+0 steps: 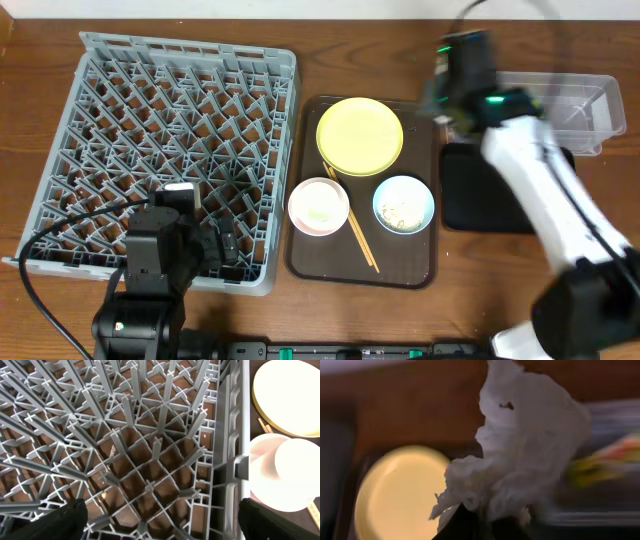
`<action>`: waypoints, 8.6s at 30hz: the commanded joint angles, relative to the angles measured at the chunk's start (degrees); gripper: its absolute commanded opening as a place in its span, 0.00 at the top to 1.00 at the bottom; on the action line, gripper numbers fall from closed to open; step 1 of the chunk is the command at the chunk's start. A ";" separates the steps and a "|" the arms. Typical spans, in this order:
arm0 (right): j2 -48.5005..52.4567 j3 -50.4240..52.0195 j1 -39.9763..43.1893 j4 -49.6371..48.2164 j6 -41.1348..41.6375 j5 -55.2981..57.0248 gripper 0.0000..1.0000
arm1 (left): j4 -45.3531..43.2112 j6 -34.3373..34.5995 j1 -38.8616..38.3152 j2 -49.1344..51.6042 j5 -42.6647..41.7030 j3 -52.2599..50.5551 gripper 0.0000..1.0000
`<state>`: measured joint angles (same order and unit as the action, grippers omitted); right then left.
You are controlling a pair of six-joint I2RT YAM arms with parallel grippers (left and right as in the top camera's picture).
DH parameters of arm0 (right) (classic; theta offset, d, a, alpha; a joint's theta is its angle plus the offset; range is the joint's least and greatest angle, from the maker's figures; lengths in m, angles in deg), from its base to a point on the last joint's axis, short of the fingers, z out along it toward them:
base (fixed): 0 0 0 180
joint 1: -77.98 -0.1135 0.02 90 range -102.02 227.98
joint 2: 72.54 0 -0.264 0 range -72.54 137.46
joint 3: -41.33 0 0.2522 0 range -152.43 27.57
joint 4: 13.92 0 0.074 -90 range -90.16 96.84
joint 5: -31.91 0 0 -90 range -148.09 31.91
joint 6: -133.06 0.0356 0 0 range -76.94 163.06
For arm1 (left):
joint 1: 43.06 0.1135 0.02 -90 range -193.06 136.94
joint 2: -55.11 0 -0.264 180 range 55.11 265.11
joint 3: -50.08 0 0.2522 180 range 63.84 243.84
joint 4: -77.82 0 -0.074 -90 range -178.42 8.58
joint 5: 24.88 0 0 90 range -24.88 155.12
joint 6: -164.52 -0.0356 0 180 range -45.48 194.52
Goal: Sort waste into correct bins and load items into the dishwasher
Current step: 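Drop the tissue into the clear bin with the right gripper, then grasp the rim of the light-blue rice bowl with the right gripper, then tip the blue bowl over the black tray to pour out rice, then carry the empty blue bowl back and set it on the yellow plate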
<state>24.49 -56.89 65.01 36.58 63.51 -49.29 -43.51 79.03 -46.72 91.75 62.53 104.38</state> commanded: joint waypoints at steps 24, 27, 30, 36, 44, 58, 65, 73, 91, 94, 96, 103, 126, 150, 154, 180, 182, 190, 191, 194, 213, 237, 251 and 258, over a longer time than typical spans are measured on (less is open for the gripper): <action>-5.64 0.09 15.63 12.59 -13.99 -26.18 0.20 | 0.07 0.48 -0.17 0.07 0.52 1.16 0.04; -7.21 0.11 11.89 21.70 -22.56 -28.79 0.30 | 0.07 0.48 -0.17 0.07 0.52 1.16 0.04; -7.19 0.52 6.97 28.87 -27.28 -28.55 0.32 | 0.07 0.48 -0.17 0.07 0.52 1.16 0.04; -7.15 7.39 -1.99 29.09 -28.41 -28.30 0.34 | 0.07 0.48 -0.17 0.07 0.50 1.16 0.04; -7.13 24.04 -13.68 10.40 -23.98 -23.82 0.48 | 0.09 0.48 -0.17 0.07 0.50 1.16 0.04; -7.02 37.81 -19.85 -9.57 -14.60 -20.39 0.67 | 0.09 0.48 -0.17 0.07 0.50 1.16 0.04; -7.02 38.53 -19.85 -10.19 -12.09 -15.93 0.78 | 0.09 0.48 -0.17 0.07 0.50 1.16 0.04; -7.17 38.27 -19.85 -10.80 -9.01 -15.74 0.96 | 0.11 0.48 -0.17 0.07 0.50 1.16 0.04; -23.63 28.94 1.44 -2.73 -6.32 -33.99 0.99 | 1.36 0.48 -0.17 0.07 0.50 1.16 0.04; -23.28 29.49 8.41 -2.45 -6.38 -41.20 0.99 | 1.36 0.48 -0.17 0.07 0.52 1.16 0.04; -22.38 30.62 14.49 -2.34 -6.51 -45.97 0.99 | 1.36 0.48 -0.17 0.07 0.50 1.16 0.04; -18.23 35.26 25.49 -2.91 -7.43 -57.92 0.99 | 1.36 0.48 -0.17 0.07 0.52 1.16 0.04; -1.05 37.40 48.06 -10.97 -8.22 -92.91 0.99 | 1.36 0.46 -0.17 0.07 0.52 1.16 0.04; 0.87 37.31 49.40 -22.69 -0.70 -98.23 0.99 | 1.36 0.48 -0.17 0.07 0.52 1.16 0.04; -3.37 36.94 44.98 -23.50 1.01 -98.20 0.99 | 1.38 0.48 -0.17 0.07 0.52 1.16 0.04; -7.54 37.40 46.86 -26.40 16.98 -89.70 0.99 | 1.38 0.46 -0.17 0.07 0.52 1.16 0.04; -6.49 37.40 49.44 -26.56 19.96 -89.59 0.99 | 1.38 0.48 -0.17 0.07 0.52 1.16 0.04; -4.44 37.40 57.83 -28.09 21.64 -94.90 0.99 | 1.36 0.48 -0.17 0.07 0.52 1.16 0.04; -4.44 37.40 57.72 -28.61 21.44 -95.67 0.99 | 1.36 0.48 -0.17 0.07 0.52 1.16 0.04; -4.44 37.40 56.30 -30.53 21.03 -98.20 0.99 | 1.38 0.48 -0.17 0.07 0.50 1.16 0.04; -7.89 37.20 23.15 -89.22 41.31 -95.34 0.98 | 1.33 0.46 -0.17 0.07 0.50 1.16 0.04; -7.82 17.35 6.40 -46.47 8.76 -69.07 0.99 | 1.36 0.48 -0.17 0.07 0.50 1.16 0.04; -5.27 14.43 -13.46 -17.51 -28.83 -18.75 0.99 | 1.33 0.48 -0.17 0.07 0.52 1.16 0.04; 2.03 14.43 -18.62 -18.99 -33.33 -14.49 0.99 | 1.36 0.48 -0.17 0.07 0.50 1.16 0.04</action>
<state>23.51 -41.37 47.17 18.00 34.70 -69.99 -42.27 79.03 -46.72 91.77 62.53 104.46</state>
